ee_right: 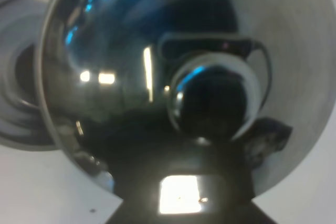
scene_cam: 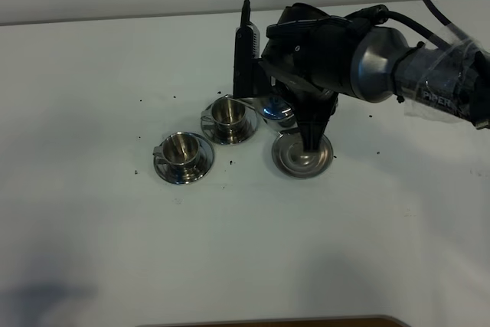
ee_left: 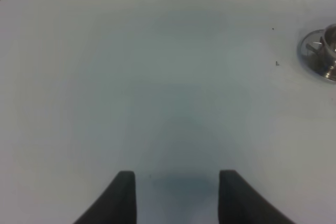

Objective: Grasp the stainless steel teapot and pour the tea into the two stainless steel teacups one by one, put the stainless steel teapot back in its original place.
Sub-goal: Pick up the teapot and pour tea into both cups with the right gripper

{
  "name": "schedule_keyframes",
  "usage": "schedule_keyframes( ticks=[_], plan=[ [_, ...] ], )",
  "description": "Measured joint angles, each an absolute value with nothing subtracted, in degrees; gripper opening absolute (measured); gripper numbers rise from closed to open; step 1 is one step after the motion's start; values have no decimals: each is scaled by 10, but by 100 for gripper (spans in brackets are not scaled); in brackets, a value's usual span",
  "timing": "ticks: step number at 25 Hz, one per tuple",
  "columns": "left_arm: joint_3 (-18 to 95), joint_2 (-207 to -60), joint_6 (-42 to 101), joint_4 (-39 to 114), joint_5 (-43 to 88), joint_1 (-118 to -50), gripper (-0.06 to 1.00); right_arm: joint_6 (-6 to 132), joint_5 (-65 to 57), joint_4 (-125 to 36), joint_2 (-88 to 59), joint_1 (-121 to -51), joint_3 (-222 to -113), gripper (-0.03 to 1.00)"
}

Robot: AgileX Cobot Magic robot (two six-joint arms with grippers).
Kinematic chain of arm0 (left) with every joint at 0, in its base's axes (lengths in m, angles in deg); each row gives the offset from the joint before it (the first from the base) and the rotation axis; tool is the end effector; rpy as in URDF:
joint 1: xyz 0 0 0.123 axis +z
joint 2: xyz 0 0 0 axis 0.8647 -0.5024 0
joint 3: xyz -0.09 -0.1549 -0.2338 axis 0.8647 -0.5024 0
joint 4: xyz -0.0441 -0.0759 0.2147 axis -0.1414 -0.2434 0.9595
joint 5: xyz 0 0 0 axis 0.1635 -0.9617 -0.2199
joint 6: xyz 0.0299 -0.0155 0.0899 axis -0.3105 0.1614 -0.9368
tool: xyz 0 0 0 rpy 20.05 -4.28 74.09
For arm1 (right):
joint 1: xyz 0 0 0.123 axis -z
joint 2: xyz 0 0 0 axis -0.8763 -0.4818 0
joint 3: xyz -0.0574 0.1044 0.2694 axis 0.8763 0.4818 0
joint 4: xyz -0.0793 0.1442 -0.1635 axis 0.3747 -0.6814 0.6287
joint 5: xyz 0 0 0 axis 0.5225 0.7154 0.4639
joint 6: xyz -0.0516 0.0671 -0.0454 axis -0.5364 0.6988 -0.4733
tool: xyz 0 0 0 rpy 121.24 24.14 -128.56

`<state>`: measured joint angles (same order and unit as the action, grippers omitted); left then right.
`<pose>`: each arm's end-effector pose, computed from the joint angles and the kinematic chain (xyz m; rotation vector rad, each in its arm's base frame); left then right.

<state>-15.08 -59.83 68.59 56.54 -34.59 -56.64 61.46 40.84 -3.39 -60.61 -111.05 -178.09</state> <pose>-0.0250 0.0062 0.2536 -0.1555 2.0816 0.0881 0.3054 0.2962 0.2064 -1.9698 1.9256 -0.6251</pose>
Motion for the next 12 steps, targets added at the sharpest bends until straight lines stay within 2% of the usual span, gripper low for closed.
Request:
schedule_keyframes(
  ticks=[12],
  plan=[
    [-151,-598,686,565,-346,-566,43,614,414,42,-624,-1127,-1781,19]
  ],
)
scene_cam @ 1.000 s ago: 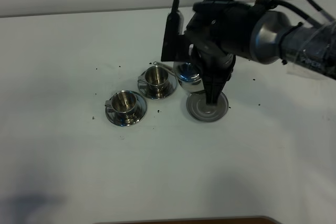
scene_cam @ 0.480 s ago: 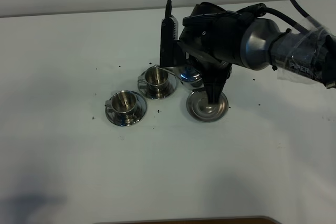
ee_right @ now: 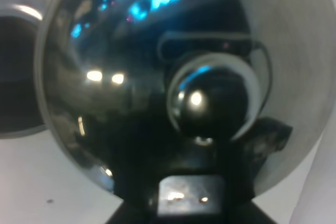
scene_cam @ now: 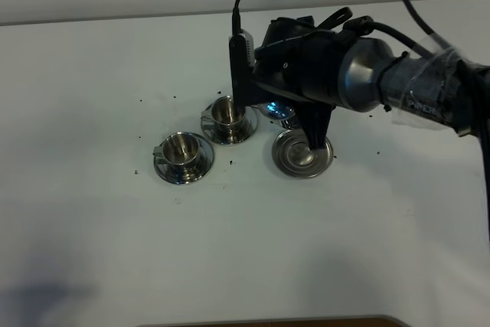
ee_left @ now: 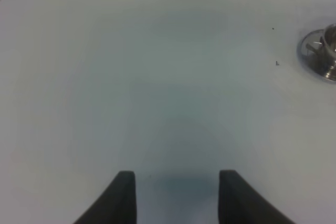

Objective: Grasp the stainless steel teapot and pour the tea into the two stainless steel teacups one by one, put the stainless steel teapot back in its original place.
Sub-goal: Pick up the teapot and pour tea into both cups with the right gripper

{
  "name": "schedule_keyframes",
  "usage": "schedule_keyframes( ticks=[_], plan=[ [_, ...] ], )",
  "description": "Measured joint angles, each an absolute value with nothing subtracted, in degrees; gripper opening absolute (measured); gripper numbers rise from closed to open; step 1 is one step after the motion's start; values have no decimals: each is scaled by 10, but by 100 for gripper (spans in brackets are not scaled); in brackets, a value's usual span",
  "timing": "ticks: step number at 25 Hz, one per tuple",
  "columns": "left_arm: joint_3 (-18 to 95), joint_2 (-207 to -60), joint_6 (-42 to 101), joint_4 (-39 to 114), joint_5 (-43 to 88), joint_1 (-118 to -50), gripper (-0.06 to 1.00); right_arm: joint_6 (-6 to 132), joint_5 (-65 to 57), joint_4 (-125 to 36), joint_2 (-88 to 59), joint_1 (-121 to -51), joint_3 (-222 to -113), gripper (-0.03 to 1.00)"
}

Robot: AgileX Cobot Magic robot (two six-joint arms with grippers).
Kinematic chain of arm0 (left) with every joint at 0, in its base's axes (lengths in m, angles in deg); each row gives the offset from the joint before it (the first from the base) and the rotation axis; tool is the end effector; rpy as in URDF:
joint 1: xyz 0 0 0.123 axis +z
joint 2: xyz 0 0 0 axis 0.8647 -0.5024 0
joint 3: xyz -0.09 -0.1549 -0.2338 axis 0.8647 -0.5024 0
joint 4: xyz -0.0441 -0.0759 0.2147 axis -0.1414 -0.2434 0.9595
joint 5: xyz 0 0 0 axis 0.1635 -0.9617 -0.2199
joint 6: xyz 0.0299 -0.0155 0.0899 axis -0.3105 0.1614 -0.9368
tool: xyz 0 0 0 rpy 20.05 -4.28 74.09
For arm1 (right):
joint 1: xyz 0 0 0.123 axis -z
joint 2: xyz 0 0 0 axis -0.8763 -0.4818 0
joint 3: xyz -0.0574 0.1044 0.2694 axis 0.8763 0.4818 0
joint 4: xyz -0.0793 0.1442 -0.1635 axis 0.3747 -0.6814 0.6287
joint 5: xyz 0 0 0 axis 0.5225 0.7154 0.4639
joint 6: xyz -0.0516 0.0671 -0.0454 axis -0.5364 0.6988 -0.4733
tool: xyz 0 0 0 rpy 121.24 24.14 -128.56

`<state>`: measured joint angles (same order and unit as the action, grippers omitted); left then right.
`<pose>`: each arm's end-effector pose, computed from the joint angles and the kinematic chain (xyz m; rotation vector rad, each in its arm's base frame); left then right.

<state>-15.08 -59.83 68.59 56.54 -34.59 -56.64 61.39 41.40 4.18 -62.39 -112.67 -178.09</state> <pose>-0.0250 0.0062 0.2536 -0.1555 2.0816 0.0881 0.3062 0.3026 0.1987 -2.0487 1.7987 -0.7814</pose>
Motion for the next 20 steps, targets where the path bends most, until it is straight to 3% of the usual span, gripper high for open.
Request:
schedule_keyframes(
  ticks=[20],
  plan=[
    [-151,-598,686,565,-346,-566,43,599,463,105,-659,-1144,-1821,19]
  ],
)
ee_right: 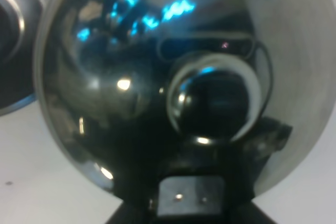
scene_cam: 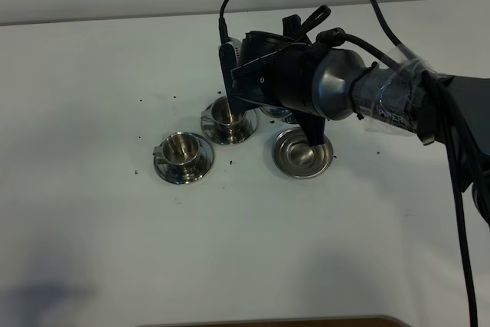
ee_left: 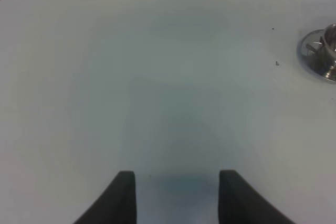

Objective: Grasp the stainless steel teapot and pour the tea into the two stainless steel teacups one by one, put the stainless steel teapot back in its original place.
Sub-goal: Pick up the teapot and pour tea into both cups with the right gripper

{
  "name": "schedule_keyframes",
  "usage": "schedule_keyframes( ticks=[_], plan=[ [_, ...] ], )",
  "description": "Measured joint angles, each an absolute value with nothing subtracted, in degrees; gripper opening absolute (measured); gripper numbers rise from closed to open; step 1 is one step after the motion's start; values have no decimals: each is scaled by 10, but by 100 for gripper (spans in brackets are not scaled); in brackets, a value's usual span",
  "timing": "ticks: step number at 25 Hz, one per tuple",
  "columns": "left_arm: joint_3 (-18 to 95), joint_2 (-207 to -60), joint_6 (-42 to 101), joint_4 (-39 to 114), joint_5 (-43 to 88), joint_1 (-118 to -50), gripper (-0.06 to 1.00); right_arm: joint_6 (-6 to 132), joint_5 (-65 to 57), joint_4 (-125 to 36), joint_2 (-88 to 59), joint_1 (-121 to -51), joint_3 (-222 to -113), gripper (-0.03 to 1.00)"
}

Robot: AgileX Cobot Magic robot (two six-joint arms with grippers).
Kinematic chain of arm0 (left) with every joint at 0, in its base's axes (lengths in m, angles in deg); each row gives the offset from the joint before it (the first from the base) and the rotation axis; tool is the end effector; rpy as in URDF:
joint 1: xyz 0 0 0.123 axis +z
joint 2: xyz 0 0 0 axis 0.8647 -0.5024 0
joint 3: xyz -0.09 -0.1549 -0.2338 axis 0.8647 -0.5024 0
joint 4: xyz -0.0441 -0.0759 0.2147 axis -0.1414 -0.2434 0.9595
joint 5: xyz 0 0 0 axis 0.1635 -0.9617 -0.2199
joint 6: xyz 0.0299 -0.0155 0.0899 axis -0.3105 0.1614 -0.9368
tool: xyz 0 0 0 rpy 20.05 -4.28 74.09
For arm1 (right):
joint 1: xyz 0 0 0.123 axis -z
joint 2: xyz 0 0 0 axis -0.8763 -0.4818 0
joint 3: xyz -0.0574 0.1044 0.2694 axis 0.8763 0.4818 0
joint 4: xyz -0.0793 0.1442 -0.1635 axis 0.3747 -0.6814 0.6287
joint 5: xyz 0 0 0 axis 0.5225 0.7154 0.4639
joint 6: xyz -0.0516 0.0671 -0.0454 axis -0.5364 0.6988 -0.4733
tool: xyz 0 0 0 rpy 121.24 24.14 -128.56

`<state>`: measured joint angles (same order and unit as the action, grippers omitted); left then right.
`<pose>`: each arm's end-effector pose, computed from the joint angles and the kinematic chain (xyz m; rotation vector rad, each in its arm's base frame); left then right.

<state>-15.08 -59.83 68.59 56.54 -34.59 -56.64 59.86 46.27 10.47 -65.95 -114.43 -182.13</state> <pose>-0.0250 0.0062 0.2536 -0.1555 2.0816 0.0881 0.3105 0.3144 0.1944 -2.1148 1.7037 -0.9654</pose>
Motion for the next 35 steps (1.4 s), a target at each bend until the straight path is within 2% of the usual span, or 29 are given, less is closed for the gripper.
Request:
schedule_keyframes(
  ticks=[35],
  plan=[
    [-151,-598,685,565,-346,-566,43,554,456,209,-659,-1156,-1821,19]
  ],
)
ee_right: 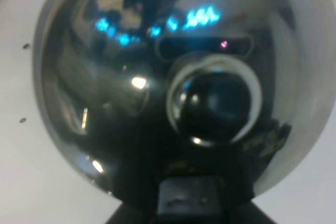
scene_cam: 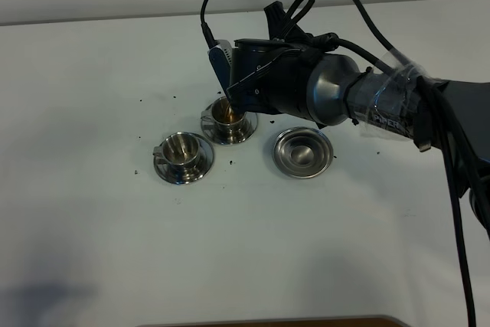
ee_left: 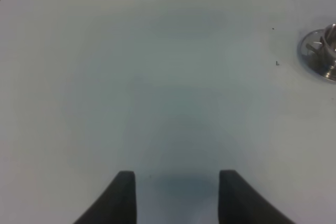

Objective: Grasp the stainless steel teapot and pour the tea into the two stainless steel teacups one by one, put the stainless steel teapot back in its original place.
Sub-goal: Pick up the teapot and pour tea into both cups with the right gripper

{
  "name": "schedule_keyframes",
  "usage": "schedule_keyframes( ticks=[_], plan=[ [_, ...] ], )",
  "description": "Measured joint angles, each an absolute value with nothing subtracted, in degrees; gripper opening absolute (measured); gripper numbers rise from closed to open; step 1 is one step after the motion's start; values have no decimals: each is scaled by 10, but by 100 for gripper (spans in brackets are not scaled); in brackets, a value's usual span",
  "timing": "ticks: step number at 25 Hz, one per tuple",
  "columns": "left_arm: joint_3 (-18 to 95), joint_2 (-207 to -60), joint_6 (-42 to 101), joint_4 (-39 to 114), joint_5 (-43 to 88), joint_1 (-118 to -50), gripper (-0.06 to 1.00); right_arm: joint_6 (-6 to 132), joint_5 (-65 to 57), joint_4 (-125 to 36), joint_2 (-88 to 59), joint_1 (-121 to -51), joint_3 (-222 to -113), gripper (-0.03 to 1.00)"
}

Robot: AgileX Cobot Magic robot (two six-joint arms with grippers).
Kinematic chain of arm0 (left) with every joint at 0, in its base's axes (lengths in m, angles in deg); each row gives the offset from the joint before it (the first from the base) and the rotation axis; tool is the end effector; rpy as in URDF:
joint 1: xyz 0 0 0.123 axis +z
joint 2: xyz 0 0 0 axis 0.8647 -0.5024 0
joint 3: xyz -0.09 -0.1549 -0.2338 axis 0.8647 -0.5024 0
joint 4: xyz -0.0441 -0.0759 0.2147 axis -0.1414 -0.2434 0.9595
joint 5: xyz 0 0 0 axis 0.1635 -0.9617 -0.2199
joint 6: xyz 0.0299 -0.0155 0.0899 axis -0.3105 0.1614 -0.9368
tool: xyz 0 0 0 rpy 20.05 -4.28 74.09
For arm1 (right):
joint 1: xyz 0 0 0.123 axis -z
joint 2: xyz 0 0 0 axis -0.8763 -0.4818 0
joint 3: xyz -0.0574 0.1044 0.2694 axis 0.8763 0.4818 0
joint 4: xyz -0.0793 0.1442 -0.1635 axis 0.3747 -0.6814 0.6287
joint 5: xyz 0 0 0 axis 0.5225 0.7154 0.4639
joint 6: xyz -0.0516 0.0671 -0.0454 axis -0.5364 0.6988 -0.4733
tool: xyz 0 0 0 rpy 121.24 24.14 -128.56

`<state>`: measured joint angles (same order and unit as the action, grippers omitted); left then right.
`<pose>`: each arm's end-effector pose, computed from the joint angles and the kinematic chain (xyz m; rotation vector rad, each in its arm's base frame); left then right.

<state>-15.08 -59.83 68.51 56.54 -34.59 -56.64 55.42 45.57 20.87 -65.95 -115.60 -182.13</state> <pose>-0.0250 0.0062 0.2536 -0.1541 2.0818 0.0889 0.3145 0.3206 0.2050 -2.1935 1.4255 -1.1691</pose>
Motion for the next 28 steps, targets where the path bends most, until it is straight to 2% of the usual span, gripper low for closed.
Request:
schedule_keyframes(
  ticks=[28],
  plan=[
    [-151,-598,686,565,-346,-566,43,510,461,269,-659,-1156,-1821,19]
  ],
)
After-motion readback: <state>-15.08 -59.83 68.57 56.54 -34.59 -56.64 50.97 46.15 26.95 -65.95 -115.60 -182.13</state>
